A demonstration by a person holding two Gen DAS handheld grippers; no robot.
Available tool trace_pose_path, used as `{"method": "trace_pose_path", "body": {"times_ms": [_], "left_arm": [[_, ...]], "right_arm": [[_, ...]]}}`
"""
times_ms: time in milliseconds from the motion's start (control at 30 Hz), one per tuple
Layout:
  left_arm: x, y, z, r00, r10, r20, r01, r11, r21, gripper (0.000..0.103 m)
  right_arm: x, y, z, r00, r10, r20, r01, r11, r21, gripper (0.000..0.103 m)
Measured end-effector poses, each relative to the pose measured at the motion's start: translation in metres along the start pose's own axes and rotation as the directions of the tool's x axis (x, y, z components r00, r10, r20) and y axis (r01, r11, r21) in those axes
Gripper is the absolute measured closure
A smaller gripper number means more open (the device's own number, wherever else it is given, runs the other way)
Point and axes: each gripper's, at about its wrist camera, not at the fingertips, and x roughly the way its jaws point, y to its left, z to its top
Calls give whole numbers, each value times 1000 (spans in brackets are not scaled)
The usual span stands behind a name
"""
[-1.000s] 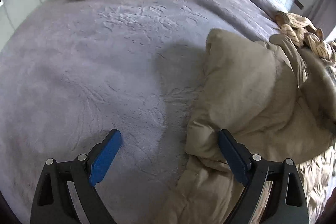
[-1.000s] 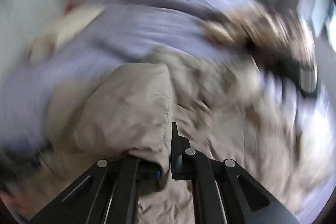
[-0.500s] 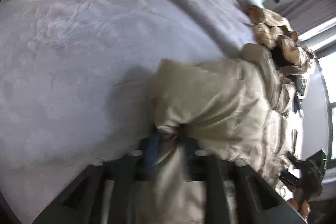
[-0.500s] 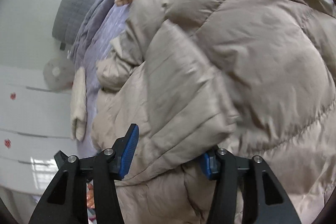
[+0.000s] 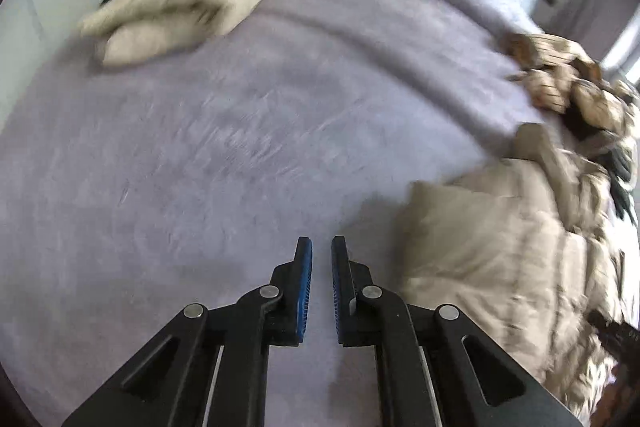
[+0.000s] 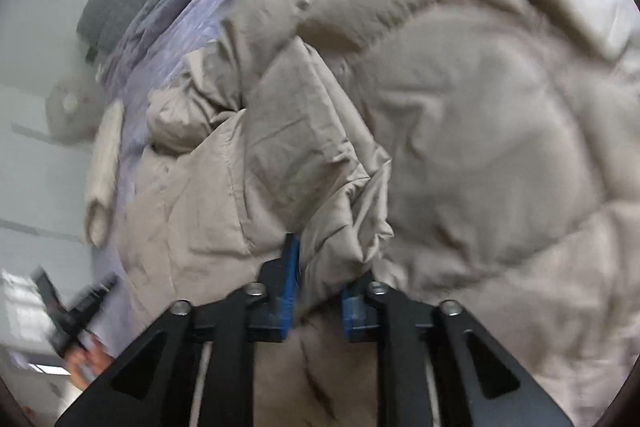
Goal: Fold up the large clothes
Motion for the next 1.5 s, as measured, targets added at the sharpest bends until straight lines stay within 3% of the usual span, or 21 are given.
{"method": "trace_pose_path", "body": {"times_ms": [133,233,300,333,400,467,567,700,733,900,1100,1367,1400,1433,1500], "left_arm": [[-5,-35,15,996,-72,48,68,994,85,92],[12,-54,21,990,-138,21,137,989,62,92],[31,-68,14,993,-115,-24,116,990,82,92],[41,-79,6,998,-59,-24,61,991,118,92],[52,-88,-4,1000,12,-4,-12,987,159,92],[59,-93,-10,999,40,7,-41,985,168,92],[57,-98,-8,997,71,8,-71,976,205,92],[41,-97,-3,993,121,13,-121,969,215,92],[37,-96,-4,992,123,12,-123,971,207,92],[3,-106,-12,994,105,17,-106,969,225,92],[-27,-144,-57,996,88,-30,-77,963,257,92],[-29,-190,-113,990,88,-112,-51,952,302,91],[-28,-194,-118,988,95,-125,-52,949,310,89],[-27,-198,-124,985,99,-140,-51,948,314,55],[-29,-203,-131,984,111,-143,-63,950,305,0]], "right_arm": [[-38,-2,-2,989,-84,120,86,996,-11,77],[-50,10,9,980,-62,188,76,995,-67,81],[-43,21,12,987,-29,161,51,990,-135,82],[-34,26,12,990,-25,137,47,986,-163,82],[-5,26,9,995,-76,71,89,977,-193,82],[22,9,5,993,-117,5,116,978,-172,89],[20,-10,5,998,-60,13,61,992,-108,97],[1,-24,4,995,-94,25,96,992,-83,96],[-6,-28,4,992,-123,28,124,989,-78,91],[-42,-50,-2,997,-68,42,69,997,-26,91],[-59,-56,-20,1000,-22,18,22,1000,-17,82],[-75,-69,-35,1000,2,-5,-2,1000,14,80],[-79,-72,-37,1000,5,-5,-5,1000,14,78],[-81,-73,-38,1000,6,-6,-6,1000,14,75],[-87,-80,-39,1000,13,-6,-12,1000,17,69]]}}
